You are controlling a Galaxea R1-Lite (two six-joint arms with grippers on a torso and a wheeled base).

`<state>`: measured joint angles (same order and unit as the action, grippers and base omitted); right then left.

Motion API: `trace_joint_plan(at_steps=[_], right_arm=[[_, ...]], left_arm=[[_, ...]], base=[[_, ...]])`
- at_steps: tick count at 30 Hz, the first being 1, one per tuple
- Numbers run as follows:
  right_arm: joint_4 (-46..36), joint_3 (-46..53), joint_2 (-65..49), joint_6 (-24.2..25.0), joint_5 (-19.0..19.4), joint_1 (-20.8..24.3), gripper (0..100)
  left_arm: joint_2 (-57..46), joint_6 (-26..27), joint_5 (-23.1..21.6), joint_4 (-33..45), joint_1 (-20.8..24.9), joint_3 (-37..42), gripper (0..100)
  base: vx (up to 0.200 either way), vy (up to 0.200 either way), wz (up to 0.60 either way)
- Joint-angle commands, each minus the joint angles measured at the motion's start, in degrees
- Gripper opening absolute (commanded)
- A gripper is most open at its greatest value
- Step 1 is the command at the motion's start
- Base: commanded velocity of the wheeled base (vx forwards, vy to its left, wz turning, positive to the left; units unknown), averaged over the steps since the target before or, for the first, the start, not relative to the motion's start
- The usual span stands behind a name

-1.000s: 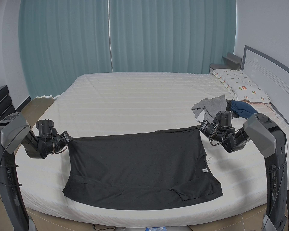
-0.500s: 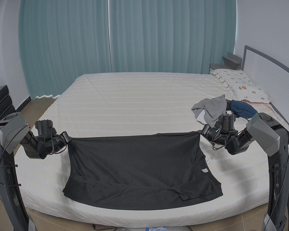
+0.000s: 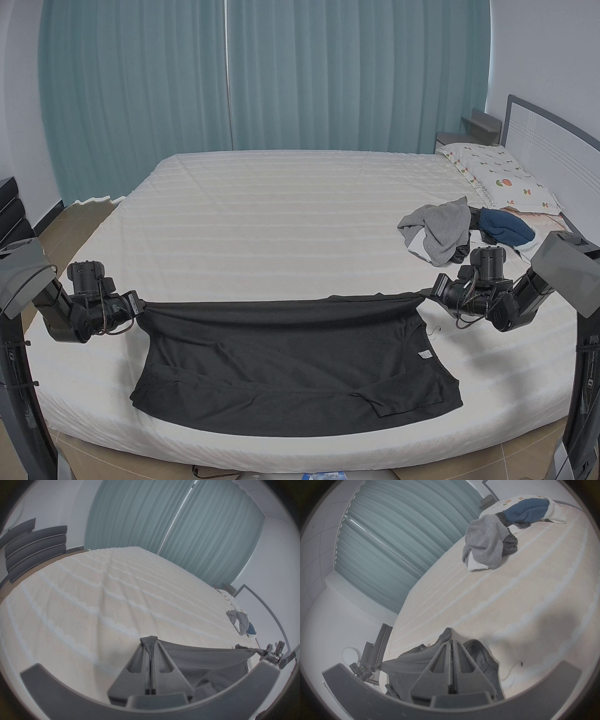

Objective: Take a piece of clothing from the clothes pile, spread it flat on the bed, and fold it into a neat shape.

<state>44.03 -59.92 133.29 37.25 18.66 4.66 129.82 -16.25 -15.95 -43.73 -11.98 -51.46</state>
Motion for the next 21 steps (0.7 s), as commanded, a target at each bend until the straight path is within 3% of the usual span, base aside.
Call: trace_joint_plan(at_steps=[1, 10, 21], right_arm=[[0.0, 6.8, -3.9, -2.8, 0.9, -0.4, 0], [0.8, 17.2, -4.1, -9.8, 1.6, -0.3, 0], [5.8, 23.3, -3.9, -11.0, 1.6, -0.3, 0]], left_arm=[[-2.0, 3.8, 0.1, -0.2, -0.1, 4.8, 0], [-2.9, 10.6, 0.7, -0.4, 0.1, 13.0, 0], [-4.9, 11.2, 0.6, -0.4, 0.1, 18.4, 0]], base=[[0.000, 0.000, 0.00], [0.000, 0.000, 0.00], [0.000, 0.000, 0.00]])
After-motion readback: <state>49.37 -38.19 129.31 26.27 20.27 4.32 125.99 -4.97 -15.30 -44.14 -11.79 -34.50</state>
